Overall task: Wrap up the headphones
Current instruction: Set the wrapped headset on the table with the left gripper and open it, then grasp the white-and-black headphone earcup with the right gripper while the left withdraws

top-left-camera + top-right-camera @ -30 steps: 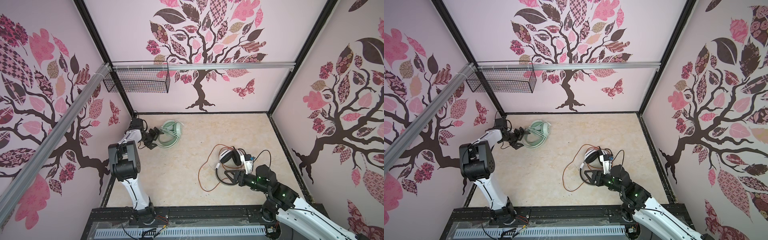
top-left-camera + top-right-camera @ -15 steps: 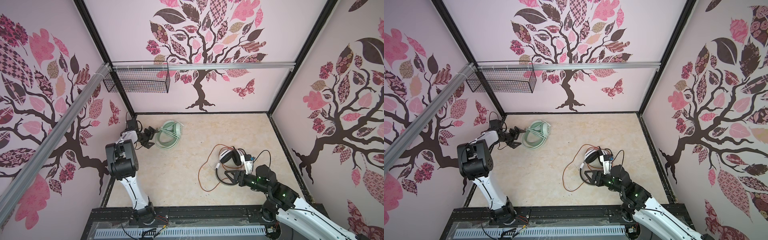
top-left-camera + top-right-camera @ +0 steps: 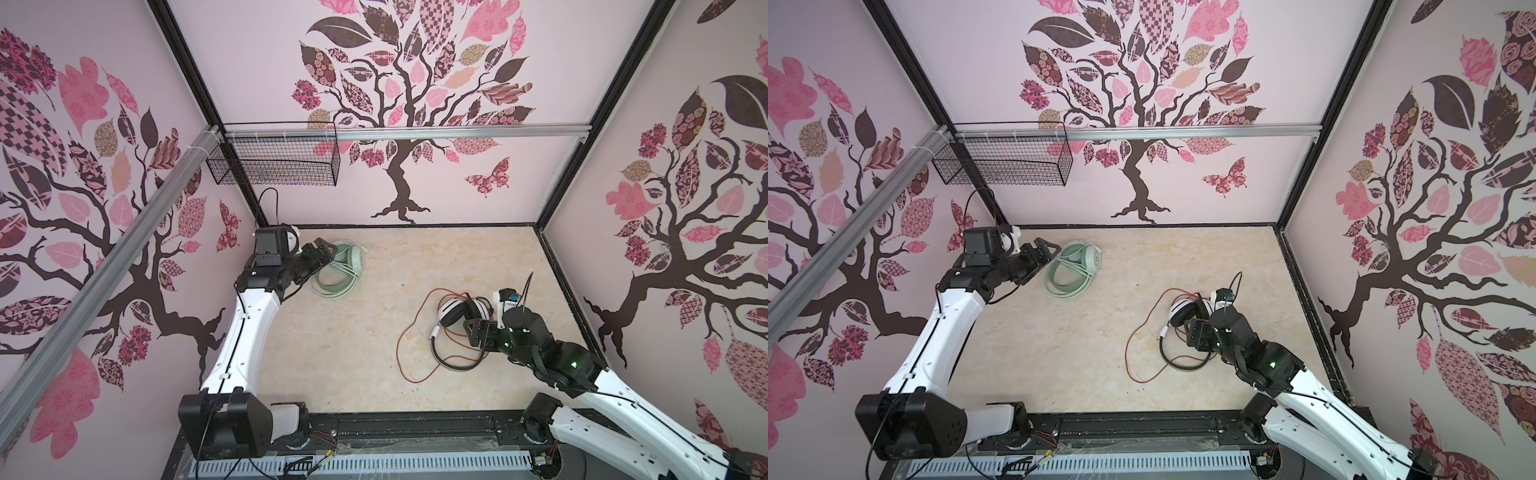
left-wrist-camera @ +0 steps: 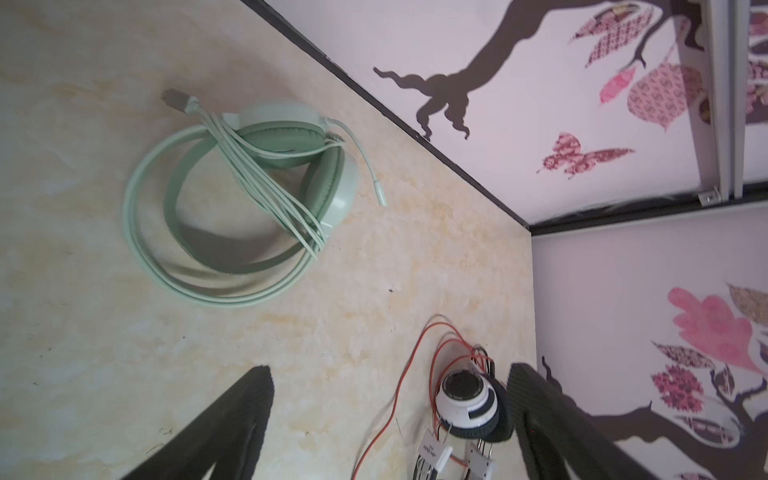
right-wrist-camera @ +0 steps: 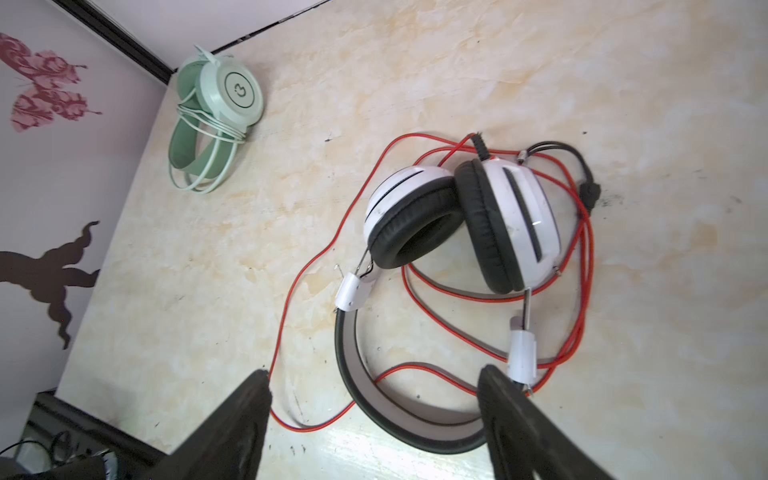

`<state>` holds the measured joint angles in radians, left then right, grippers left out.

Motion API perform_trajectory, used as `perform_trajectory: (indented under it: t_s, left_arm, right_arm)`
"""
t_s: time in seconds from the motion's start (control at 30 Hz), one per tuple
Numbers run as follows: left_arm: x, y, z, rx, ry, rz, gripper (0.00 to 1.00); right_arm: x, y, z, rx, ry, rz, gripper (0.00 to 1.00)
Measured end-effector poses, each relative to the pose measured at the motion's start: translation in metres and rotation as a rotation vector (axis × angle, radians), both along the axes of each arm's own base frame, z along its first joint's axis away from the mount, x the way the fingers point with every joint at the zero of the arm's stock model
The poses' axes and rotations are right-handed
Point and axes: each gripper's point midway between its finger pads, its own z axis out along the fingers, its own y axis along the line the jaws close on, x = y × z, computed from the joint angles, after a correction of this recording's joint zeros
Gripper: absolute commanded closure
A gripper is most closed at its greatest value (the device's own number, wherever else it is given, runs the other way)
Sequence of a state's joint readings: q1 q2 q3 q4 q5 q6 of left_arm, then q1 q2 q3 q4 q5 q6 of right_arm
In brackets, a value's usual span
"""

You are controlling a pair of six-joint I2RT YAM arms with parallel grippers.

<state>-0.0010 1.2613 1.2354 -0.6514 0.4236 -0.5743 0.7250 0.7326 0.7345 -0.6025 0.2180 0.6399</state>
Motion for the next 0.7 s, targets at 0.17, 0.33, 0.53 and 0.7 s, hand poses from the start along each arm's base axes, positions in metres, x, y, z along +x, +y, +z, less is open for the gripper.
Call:
perform_trajectory:
  t_s: [0.17, 0.33, 0.53, 0.7]
  left_arm:
    - [-0.056, -0.039, -0.044, 0.025, 0.109, -0.167, 0.1]
    - [-0.123, -0.067, -0.036, 0.075, 0.063, -0.316, 0.08]
    - [-0.145, -0.053, -0.004, 0.107, -0.091, -0.281, 0.07]
    - [-0.138, -0.057, -0.022, 0.116, -0.029, -0.3, 0.07]
  right_arm:
    - [0.023, -0.002, -0.003, -0.111, 0.023, -0.024, 0.17]
    - [0.055, -0.045, -0.046, -0.104, 0.152, -0.146, 0.17]
    - [0.055, -0.055, -0.091, -0.121, 0.262, -0.12, 0.14]
    - [0.061, -0.048, -0.109, -0.141, 0.303, -0.078, 0.12]
